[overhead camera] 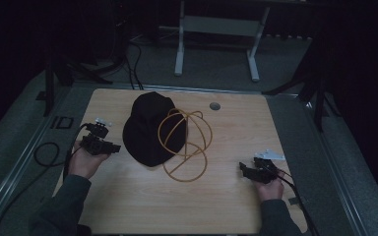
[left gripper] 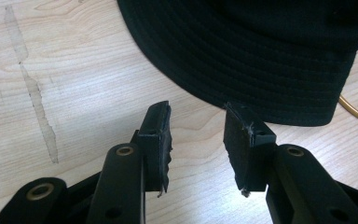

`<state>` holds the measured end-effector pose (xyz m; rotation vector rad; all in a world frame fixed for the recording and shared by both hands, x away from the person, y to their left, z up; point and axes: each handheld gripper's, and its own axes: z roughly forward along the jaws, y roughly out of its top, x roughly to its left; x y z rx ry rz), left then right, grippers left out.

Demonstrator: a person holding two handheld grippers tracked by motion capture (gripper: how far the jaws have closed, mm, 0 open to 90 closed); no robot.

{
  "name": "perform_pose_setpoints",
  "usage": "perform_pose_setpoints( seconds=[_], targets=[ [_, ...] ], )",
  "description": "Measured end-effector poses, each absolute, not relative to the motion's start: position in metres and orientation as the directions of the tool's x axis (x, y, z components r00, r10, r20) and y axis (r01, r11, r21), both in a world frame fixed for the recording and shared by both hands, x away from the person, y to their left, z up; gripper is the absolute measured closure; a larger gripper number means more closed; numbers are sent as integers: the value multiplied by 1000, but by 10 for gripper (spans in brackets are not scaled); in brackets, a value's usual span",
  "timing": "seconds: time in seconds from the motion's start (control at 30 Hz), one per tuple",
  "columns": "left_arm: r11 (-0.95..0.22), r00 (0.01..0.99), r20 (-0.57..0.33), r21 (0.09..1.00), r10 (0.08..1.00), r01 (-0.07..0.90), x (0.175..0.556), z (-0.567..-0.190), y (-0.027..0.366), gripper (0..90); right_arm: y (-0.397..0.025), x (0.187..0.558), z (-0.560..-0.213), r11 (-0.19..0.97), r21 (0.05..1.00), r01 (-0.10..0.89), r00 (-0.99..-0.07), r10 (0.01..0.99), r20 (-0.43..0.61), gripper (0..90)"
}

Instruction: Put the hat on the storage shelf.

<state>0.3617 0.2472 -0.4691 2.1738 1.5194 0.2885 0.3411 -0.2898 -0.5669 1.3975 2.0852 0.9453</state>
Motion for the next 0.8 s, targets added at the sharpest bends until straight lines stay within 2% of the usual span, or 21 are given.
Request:
perform_pose_setpoints(
  seconds=[0.33,0.8],
  targets=[
    [-322,396,-77,452,915,832,368,-454,236,602,-290,341,-567,251,750,612,-384,923,5,319],
    [-355,430,-70,454,900,817,381,-434,233,591,-289,341,-567,251,749,613,-384,923,5,316]
  ],
)
